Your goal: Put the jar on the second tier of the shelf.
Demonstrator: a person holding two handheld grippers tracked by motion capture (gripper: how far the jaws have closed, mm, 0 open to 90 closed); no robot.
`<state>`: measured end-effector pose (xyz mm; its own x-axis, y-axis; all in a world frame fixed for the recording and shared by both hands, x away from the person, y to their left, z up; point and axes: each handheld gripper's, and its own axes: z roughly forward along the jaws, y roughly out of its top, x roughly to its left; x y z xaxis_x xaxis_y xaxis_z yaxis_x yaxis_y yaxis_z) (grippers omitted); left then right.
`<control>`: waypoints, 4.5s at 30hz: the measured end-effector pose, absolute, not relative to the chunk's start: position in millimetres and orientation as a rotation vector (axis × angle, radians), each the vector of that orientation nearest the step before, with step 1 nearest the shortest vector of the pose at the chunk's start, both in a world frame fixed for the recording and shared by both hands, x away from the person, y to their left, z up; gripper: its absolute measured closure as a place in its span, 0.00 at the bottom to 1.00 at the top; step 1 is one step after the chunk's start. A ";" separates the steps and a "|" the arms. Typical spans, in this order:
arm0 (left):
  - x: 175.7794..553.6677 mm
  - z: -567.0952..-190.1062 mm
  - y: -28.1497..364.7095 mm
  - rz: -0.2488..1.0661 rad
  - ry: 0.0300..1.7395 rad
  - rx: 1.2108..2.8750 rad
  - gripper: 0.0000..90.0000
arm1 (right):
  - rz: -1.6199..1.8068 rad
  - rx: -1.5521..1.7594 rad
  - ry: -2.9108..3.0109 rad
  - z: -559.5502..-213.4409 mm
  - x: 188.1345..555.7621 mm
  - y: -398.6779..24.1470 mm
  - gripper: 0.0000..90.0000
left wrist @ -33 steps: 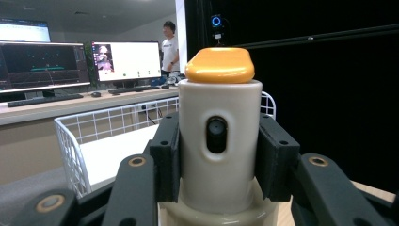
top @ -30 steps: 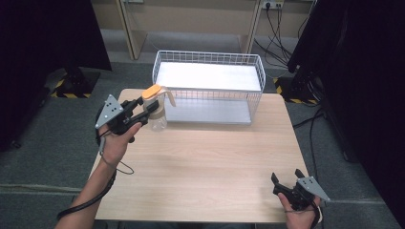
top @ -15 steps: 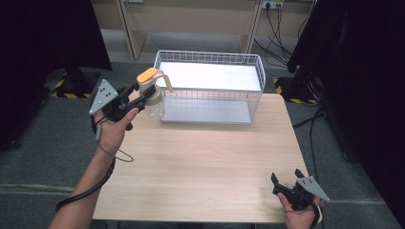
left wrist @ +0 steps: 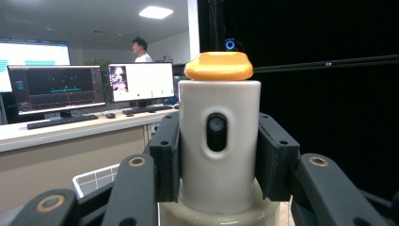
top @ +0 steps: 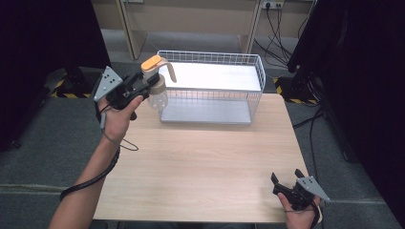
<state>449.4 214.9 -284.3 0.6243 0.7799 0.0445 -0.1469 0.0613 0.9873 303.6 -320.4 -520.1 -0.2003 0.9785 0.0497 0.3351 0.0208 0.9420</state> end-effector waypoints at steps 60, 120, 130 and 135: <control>590.2 -284.0 187.4 0.819 0.816 1.276 0.64 | 1.201 1.342 1.632 -520.1 303.2 -319.9 0.05; 558.9 -302.2 201.0 0.845 0.811 1.361 0.12 | 1.206 1.331 1.640 -520.2 303.2 -320.0 0.05; 542.3 -303.5 205.6 0.850 0.787 1.372 0.13 | 1.211 1.337 1.638 -520.2 303.3 -320.4 0.05; 534.4 -307.5 208.2 0.844 0.781 1.360 0.13 | 1.211 1.335 1.638 -520.2 303.2 -320.4 0.05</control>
<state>534.4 208.2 -307.5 0.4966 0.8680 0.0083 -0.0591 0.0243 0.9980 303.2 -320.4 -520.2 -0.2317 0.9718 0.0433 0.3263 0.0357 0.9446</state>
